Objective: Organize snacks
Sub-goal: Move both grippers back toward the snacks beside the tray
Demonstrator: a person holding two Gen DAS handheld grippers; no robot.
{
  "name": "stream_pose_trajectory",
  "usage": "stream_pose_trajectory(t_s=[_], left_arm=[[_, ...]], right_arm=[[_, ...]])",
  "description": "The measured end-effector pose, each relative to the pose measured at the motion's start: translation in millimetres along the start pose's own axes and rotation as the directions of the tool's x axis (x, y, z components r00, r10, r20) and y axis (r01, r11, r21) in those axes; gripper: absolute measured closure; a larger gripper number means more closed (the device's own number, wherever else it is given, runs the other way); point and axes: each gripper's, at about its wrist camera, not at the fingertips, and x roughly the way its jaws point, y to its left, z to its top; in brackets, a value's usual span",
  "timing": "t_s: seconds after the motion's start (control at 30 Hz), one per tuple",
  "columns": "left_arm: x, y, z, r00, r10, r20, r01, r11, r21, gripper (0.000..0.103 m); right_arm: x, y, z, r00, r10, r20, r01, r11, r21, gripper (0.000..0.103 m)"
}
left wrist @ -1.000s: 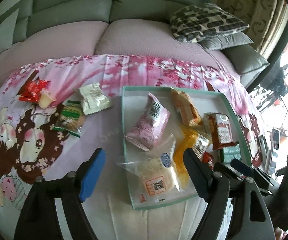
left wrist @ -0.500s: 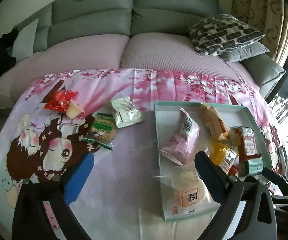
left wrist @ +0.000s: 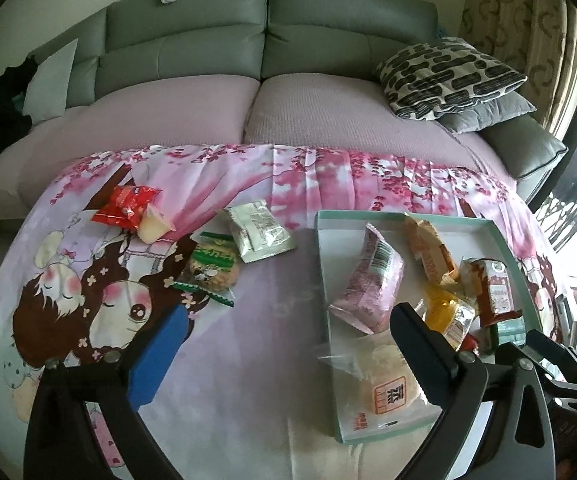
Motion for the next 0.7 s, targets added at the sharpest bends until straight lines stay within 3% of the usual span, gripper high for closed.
stream_pose_trajectory(t_s=[0.17,0.5,0.57,0.7], left_arm=[[-5,10,-1,0.996,0.086,0.026,-0.085,0.996,-0.034,0.002],[-7,45,-3,0.991,0.129,0.045,-0.123,0.986,-0.111,0.002],[-7,49,-3,0.983,0.179,0.047,-0.173,0.979,-0.109,0.002],[-7,61,-3,0.98,0.193,0.05,-0.187,0.976,-0.108,0.002]], right_arm=[[0,9,1,1.0,-0.008,0.007,0.008,0.999,-0.032,0.0],[-11,39,9,0.996,-0.036,0.083,0.047,0.991,-0.124,0.0],[-9,43,9,0.994,-0.073,0.085,0.082,0.99,-0.116,0.0],[-6,49,10,0.995,-0.05,0.082,0.059,0.992,-0.113,0.0]])
